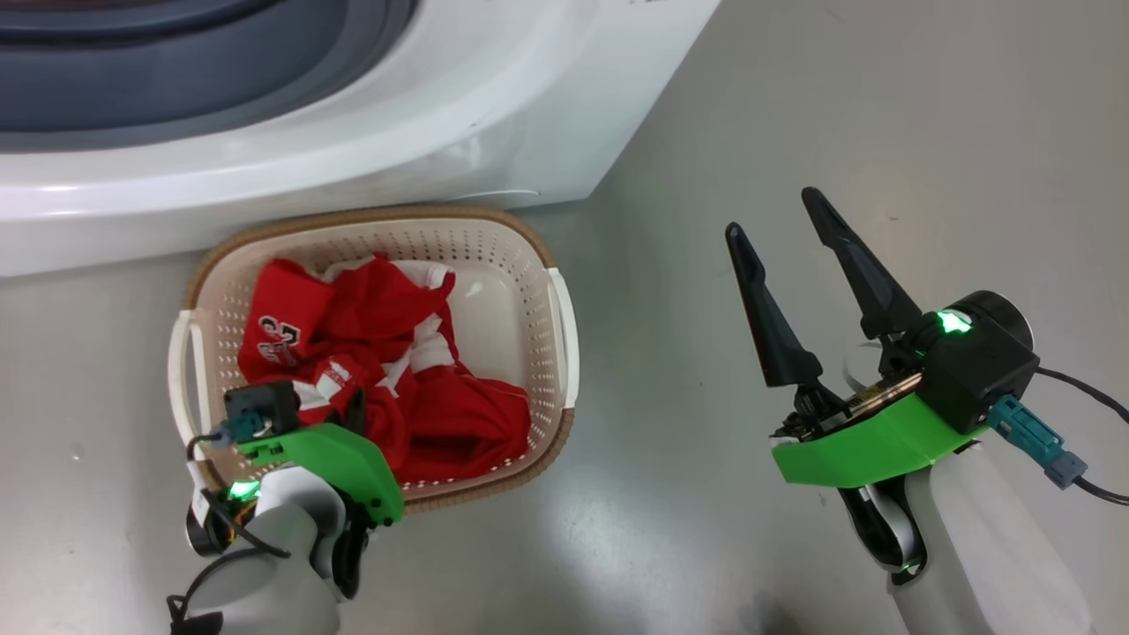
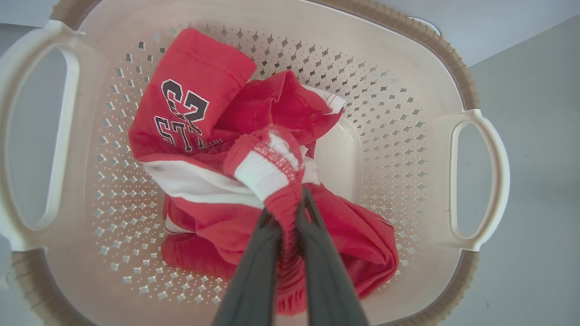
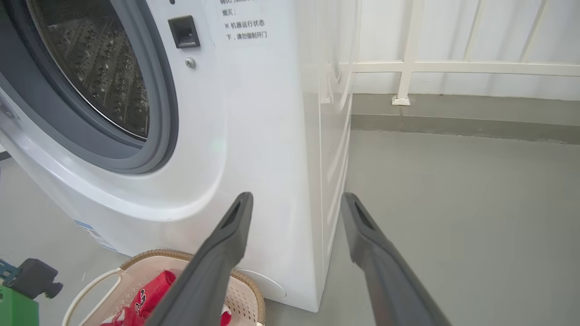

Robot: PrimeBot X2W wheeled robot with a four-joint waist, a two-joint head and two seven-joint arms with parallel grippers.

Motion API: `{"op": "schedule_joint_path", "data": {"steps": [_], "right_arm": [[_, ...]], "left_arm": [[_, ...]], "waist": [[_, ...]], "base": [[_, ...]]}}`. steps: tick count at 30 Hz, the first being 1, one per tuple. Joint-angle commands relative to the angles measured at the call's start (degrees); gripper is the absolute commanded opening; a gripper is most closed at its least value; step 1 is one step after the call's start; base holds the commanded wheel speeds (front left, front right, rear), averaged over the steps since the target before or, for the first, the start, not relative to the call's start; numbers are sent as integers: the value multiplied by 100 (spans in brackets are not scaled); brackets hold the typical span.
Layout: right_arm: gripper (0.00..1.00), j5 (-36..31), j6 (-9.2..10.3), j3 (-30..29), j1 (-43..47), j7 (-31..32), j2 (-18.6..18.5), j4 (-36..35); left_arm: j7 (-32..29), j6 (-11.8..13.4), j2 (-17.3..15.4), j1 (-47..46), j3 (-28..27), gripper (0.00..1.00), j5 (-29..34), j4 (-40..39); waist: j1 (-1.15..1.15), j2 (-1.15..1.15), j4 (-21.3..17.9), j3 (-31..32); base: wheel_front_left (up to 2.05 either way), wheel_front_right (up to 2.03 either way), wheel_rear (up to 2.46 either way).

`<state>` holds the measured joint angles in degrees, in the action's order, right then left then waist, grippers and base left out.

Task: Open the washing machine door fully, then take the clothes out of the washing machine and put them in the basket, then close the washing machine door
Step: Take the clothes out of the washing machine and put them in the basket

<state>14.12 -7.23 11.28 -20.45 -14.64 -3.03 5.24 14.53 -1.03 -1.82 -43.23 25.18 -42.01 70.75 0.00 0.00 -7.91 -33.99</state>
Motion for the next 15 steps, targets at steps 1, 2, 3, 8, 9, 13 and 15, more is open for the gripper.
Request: {"op": "schedule_joint_path", "data": {"steps": [1, 2, 3, 8, 9, 13, 15], "right_arm": [[100, 60, -25, 130, -3, -36, 15, -159], [100, 65, -25, 132, -6, -36, 15, -160], [100, 70, -25, 125, -13, -36, 15, -159], [100, 75, -25, 102, -35, -36, 15, -147], [100, 78, -25, 97, -40, -36, 15, -139], [100, 77, -25, 65, -48, -36, 15, -92], [100, 74, -25, 57, -47, -36, 15, -80]], "left_arm": [[2, 26, -106, -7, -59, 0, -80, 27], [-22, 35, -106, -27, -39, 0, -100, 63], [-33, 50, -106, -70, 0, 0, -124, 115], [-129, 59, -106, -129, 97, 0, -172, 207], [-134, 62, -106, -137, 128, 11, -163, 219], [-108, 41, -106, -165, 244, 91, -125, 245], [-89, 39, -106, -173, 274, 100, -105, 249]], "waist": [[0, 0, -74, -96], [0, 0, -81, -118], [0, 0, -85, -152], [0, 0, -70, -186], [0, 0, -62, -183], [0, 0, -8, -145], [0, 0, 7, -131]], "base": [[0, 0, 0], [0, 0, 0], [0, 0, 0], [0, 0, 0], [0, 0, 0], [0, 0, 0], [0, 0, 0]]}}
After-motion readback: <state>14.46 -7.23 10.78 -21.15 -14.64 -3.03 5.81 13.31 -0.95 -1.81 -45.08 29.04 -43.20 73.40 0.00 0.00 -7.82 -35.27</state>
